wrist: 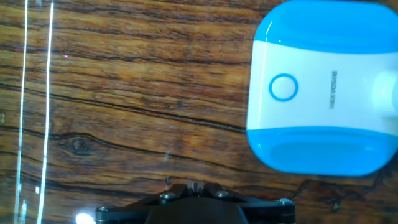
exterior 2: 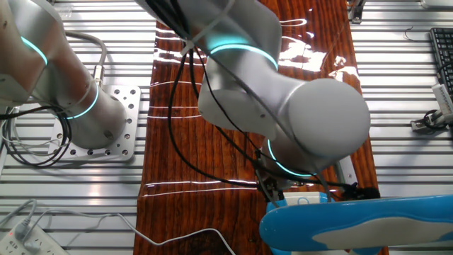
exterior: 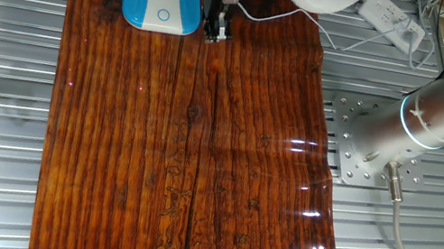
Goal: Turn on the desk lamp by pressing the button
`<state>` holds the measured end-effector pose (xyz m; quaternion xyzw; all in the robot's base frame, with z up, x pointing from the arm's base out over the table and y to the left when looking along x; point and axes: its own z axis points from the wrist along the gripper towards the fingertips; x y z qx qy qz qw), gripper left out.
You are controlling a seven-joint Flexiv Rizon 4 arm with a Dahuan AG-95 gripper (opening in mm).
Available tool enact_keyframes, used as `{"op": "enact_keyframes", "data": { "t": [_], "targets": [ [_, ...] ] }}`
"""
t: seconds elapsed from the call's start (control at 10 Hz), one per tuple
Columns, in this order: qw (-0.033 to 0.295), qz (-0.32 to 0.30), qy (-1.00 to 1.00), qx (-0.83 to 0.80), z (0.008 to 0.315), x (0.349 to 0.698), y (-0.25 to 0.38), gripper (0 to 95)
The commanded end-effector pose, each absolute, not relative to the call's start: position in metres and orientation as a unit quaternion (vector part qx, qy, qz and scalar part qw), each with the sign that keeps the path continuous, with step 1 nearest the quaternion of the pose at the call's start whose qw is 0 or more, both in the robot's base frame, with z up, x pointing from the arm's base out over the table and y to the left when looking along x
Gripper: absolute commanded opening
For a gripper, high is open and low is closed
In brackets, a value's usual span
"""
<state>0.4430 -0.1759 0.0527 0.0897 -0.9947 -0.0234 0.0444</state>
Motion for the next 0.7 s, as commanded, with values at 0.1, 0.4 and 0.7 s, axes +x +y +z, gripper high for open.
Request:
{"op": "enact_keyframes", "data": {
  "t": [0.1, 0.4, 0.7],
  "targets": [
    [0.050, -0.003, -0.994, 0.100, 0.0508, 0.4440, -0.1762, 0.0],
    [0.052, 0.039, -0.993, 0.094, 0.0456, 0.4454, -0.1765, 0.0],
    [0.051, 0.074, -0.991, 0.098, 0.0415, 0.4471, -0.1768, 0.0]
  ]
}}
